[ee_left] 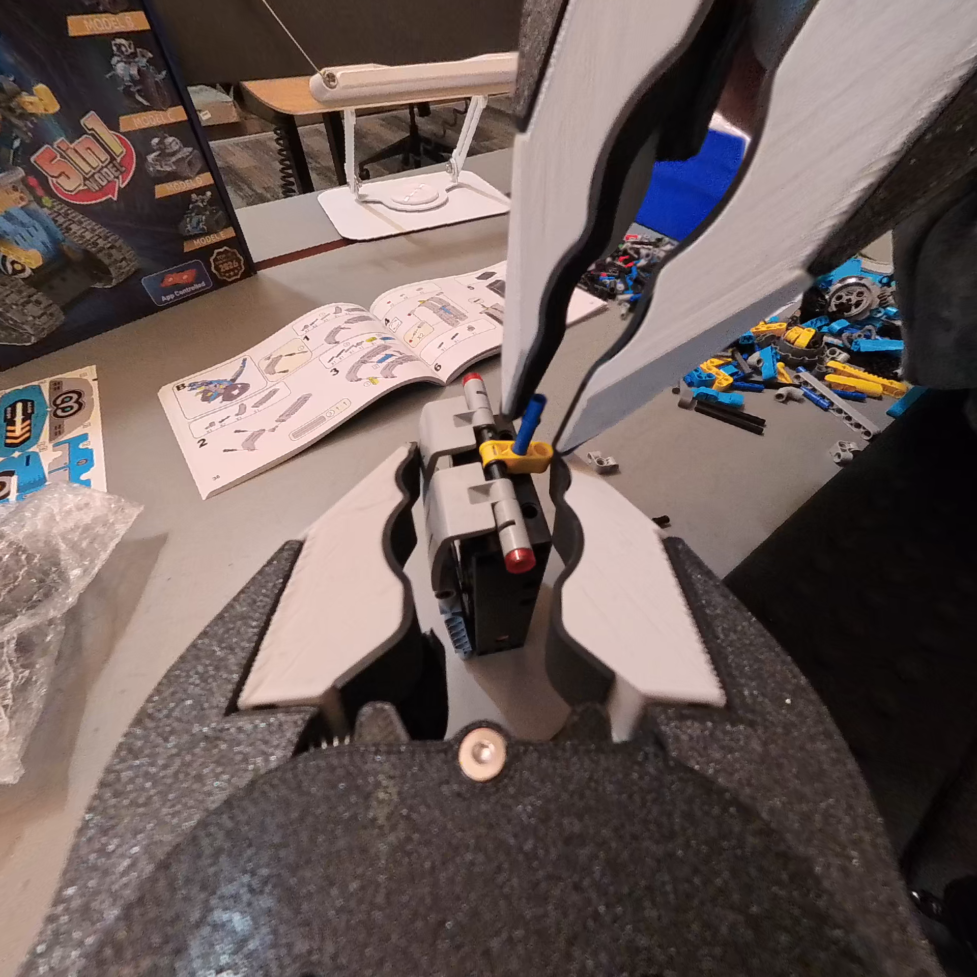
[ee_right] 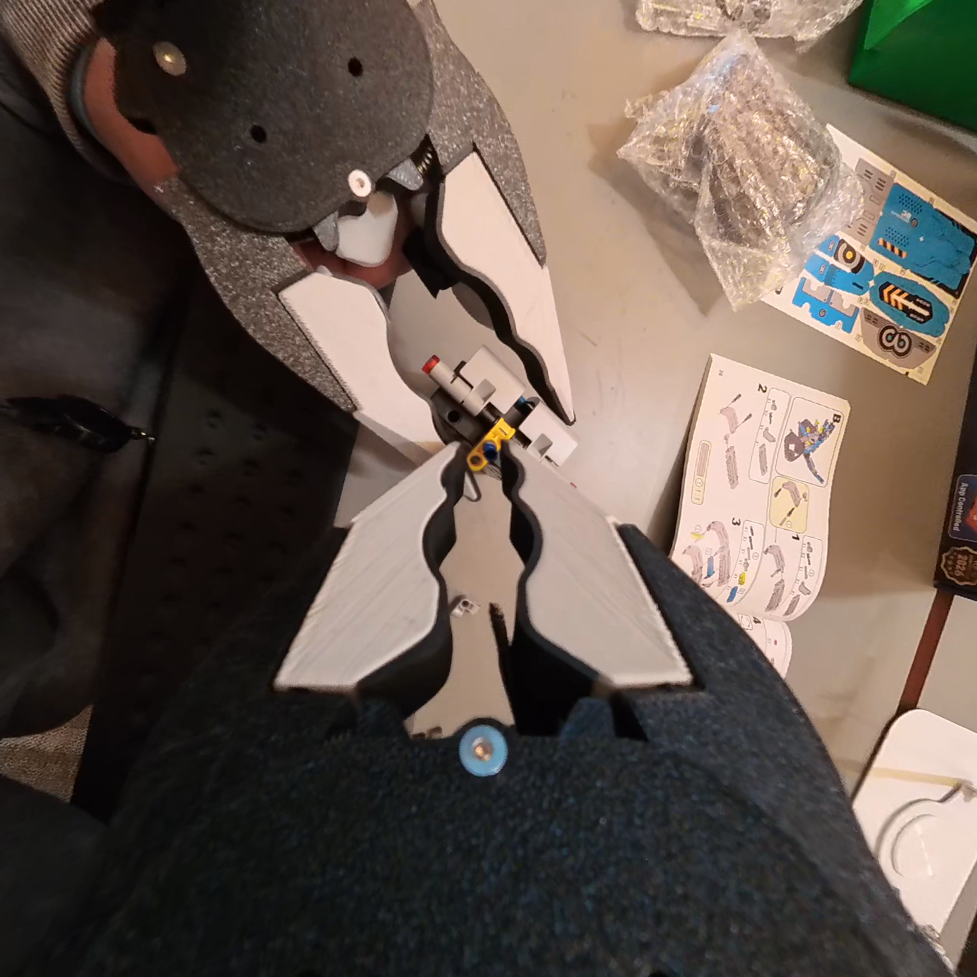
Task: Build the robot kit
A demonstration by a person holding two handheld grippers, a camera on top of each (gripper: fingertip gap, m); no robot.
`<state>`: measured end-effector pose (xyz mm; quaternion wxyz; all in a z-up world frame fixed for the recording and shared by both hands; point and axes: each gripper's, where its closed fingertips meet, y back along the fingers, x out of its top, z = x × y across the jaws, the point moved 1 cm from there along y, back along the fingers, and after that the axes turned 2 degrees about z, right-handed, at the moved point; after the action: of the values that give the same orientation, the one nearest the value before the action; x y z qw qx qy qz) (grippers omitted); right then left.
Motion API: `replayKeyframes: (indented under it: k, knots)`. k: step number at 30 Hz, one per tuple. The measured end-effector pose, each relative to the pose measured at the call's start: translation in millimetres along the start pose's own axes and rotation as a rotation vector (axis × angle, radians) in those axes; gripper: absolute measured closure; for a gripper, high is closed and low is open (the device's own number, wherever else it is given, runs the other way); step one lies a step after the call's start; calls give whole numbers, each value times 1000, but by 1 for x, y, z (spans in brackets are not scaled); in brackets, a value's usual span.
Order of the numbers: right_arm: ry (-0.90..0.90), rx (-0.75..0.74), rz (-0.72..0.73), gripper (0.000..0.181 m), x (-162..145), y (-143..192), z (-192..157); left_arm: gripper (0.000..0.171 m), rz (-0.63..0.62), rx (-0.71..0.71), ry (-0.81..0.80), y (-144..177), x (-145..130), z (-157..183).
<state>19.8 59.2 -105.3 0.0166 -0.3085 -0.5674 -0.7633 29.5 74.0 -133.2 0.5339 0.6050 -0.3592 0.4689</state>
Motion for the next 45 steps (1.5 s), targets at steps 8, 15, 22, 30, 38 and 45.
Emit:
replayKeyframes:
  k: [8,15,22,30,38,45]
  knots:
    - [-4,-9,-5,177,-1,1,3,123,-2,-1,2,0,0,0]
    - [-32,37,-48,178,-3,-5,4,122,8,-8,40,0,0,-1]
    - [-46,63,-37,178,0,-5,4,122,22,-32,72,1,1,-1]
    - [-149,117,11,177,4,-3,12,117,-47,-71,50,-3,-13,2]
    - [-174,136,43,177,3,-3,10,129,-71,-76,20,-1,-17,-3]
    - [-158,5,119,177,6,-3,8,131,-88,-118,35,0,-20,-4]
